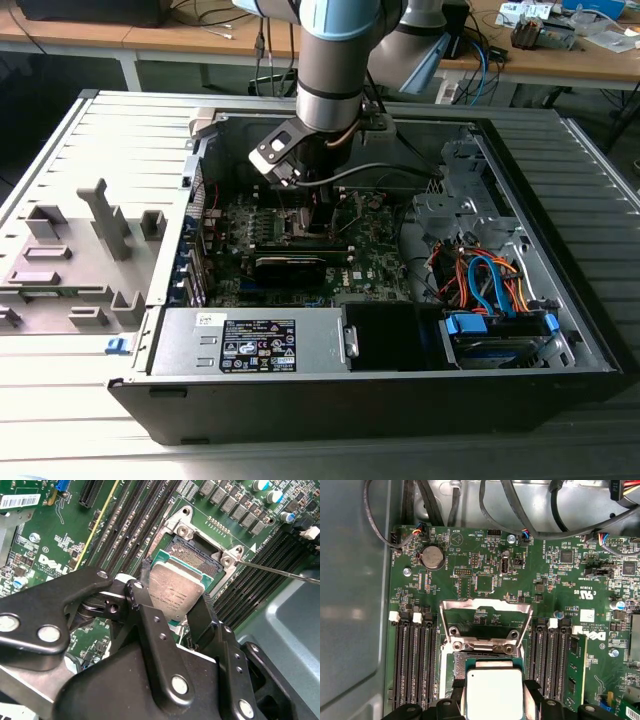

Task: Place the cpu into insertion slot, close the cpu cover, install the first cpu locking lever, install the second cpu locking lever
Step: 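Place the cpu into insertion slot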

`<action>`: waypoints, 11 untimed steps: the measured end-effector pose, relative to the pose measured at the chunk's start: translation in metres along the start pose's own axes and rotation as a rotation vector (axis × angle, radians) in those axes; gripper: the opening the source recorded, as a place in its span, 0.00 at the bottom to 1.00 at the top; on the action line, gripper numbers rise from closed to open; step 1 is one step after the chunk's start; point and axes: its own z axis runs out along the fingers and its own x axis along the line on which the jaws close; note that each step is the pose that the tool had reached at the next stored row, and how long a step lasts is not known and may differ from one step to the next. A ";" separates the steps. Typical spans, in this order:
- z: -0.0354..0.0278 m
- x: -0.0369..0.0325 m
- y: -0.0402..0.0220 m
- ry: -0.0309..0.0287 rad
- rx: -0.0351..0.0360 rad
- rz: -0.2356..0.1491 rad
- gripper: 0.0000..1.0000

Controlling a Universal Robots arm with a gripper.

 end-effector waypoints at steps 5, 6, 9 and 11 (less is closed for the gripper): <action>0.0019 0.0000 0.0001 0.0000 -0.0001 0.000 0.55; 0.0028 0.0000 0.0001 0.0000 0.0000 0.000 0.55; 0.0031 0.0001 0.0001 0.0000 -0.0001 0.000 0.55; 0.0032 0.0001 0.0001 -0.0001 0.0000 0.000 0.55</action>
